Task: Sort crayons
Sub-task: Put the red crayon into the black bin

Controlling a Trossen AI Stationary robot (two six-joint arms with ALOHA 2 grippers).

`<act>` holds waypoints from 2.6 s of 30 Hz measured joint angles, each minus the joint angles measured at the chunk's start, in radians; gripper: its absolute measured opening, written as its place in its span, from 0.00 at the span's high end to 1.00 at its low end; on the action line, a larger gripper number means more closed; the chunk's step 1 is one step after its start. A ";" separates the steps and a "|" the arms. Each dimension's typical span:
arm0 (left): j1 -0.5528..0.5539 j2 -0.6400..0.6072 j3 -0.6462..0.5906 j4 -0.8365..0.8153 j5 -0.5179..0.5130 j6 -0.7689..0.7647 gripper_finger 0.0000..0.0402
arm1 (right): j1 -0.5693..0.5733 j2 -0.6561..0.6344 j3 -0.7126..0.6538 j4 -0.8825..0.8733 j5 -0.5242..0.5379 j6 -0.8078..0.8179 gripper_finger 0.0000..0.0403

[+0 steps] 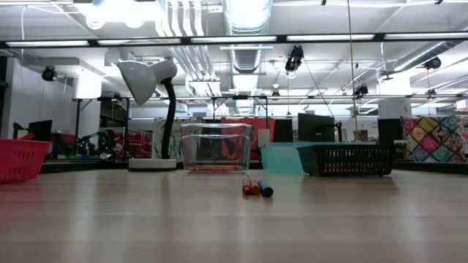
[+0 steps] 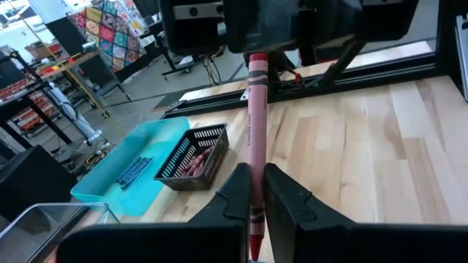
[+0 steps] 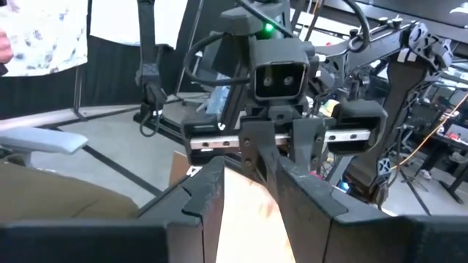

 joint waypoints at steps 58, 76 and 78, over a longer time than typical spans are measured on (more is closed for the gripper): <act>0.046 -0.004 0.001 0.097 -0.019 0.182 0.62 | -0.082 0.008 0.114 -0.223 0.249 -0.041 0.96; 0.048 -0.052 0.002 -0.039 -0.123 0.174 0.55 | -0.527 -0.041 0.249 -1.562 0.500 0.545 0.97; 0.048 -0.052 0.002 -0.039 -0.123 0.174 0.55 | -0.573 -0.040 0.213 -1.531 0.500 0.559 0.97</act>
